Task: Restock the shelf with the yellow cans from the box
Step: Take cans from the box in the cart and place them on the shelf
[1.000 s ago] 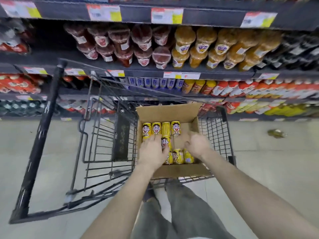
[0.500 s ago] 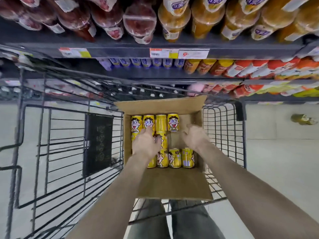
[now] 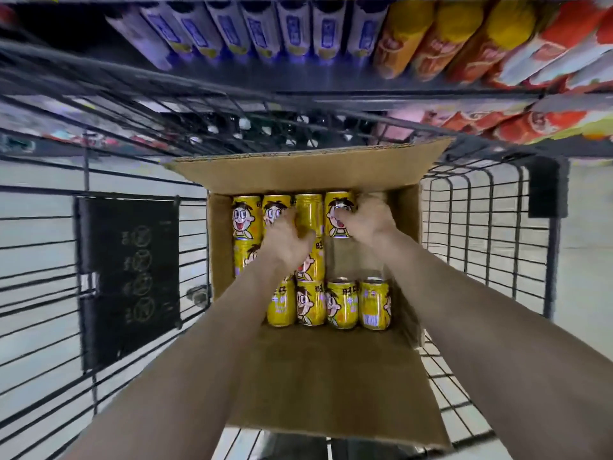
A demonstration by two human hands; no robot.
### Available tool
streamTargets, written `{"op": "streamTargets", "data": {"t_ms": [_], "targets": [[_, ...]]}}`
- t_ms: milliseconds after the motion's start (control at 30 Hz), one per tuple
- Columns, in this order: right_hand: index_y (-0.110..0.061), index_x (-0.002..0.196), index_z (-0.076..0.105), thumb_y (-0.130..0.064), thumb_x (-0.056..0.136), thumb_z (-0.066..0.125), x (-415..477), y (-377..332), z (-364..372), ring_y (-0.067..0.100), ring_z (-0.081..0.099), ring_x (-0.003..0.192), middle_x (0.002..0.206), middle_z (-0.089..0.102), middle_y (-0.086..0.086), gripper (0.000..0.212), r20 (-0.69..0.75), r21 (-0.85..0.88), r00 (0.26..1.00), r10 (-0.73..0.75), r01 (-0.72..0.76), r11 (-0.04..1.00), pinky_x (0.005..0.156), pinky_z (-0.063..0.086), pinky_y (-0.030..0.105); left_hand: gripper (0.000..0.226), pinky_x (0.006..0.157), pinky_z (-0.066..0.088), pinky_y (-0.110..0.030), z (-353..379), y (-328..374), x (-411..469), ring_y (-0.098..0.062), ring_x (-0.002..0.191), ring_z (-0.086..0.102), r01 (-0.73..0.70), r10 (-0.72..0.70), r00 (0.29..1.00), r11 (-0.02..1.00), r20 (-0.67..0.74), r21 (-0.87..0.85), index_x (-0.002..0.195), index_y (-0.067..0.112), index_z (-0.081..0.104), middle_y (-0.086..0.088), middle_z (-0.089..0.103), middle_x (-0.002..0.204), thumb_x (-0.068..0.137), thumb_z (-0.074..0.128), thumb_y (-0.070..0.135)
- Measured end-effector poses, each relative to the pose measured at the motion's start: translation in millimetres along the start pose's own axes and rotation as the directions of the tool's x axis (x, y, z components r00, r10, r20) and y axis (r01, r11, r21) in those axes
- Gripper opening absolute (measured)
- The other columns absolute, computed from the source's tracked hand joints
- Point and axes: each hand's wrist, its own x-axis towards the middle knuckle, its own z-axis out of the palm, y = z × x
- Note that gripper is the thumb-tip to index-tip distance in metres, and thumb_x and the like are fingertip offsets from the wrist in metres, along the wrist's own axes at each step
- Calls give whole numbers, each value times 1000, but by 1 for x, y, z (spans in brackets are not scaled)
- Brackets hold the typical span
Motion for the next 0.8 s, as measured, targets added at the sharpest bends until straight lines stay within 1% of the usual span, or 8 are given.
{"op": "streamTargets", "data": {"t_ms": [100, 167, 267, 300, 400, 467, 600, 800], "targets": [[-4, 122, 61, -51, 85, 72, 13, -1, 9, 30, 63, 113, 123, 66, 15, 61, -7, 106, 999, 36, -35, 994, 78, 43, 27, 43, 52, 40, -18, 6, 4, 13, -20, 77, 64, 23, -26, 998, 998, -58, -51, 133, 6, 52, -10, 69, 110, 97, 59, 28], [-5, 124, 60, -54, 79, 77, 19, -1, 11, 28, 63, 113, 123, 66, 13, 68, -28, 146, 999, 45, -41, 988, 76, 40, 24, 32, 57, 38, -26, 6, 11, 21, -27, 82, 62, 38, -43, 996, 997, -73, -62, 122, 4, 54, -10, 66, 104, 99, 57, 26], [-4, 126, 57, -53, 75, 81, 21, 2, 12, 23, 62, 107, 123, 64, 10, 74, -57, 182, 997, 59, -48, 982, 73, 38, 23, 41, 51, 36, -24, 12, 18, 32, -21, 79, 57, 63, -63, 998, 995, -4, -79, 132, 6, 50, -13, 67, 117, 97, 59, 26], [-5, 125, 57, -52, 74, 83, 21, 3, 12, 21, 62, 105, 122, 64, 9, 75, -68, 188, 996, 61, -47, 981, 72, 37, 23, 48, 52, 37, -22, 15, 20, 34, -21, 85, 58, 67, -67, 998, 995, 8, -77, 138, 6, 47, -12, 65, 123, 97, 60, 26], [-7, 127, 57, -53, 71, 84, 22, 11, 12, 23, 63, 112, 124, 65, 8, 78, -96, 197, 993, 66, -46, 979, 73, 39, 22, 69, 77, 43, -25, 23, 24, 41, -28, 114, 60, 107, -108, 994, 990, -3, -96, 152, 8, 34, -10, 57, 139, 96, 66, 29], [-7, 122, 61, -54, 70, 84, 22, 16, 11, 23, 64, 109, 119, 67, 8, 74, -107, 217, 991, 79, -54, 975, 72, 40, 22, 76, 81, 41, -25, 28, 24, 45, -29, 124, 59, 125, -127, 992, 987, -17, -101, 152, 7, 35, -10, 58, 140, 91, 74, 32], [-12, 91, 58, -51, 74, 82, 20, 29, 4, 21, 61, 87, 94, 62, 4, 49, -86, 257, 989, 118, -92, 962, 70, 44, 27, 88, 78, 42, -27, 34, 34, 46, -28, 123, 61, 151, -154, 987, 987, -54, -54, 147, 4, 37, -12, 59, 137, 83, 83, 44], [-14, 102, 65, -61, 55, 85, 7, 39, -6, 22, 69, 91, 99, 71, 4, 69, -84, 365, 989, 122, -84, 927, 84, 58, 37, 86, 86, 52, -33, 35, 40, 35, -30, 123, 62, 152, -165, 973, 984, -161, -90, 140, 4, 47, -12, 62, 134, 77, 86, 47]]}}
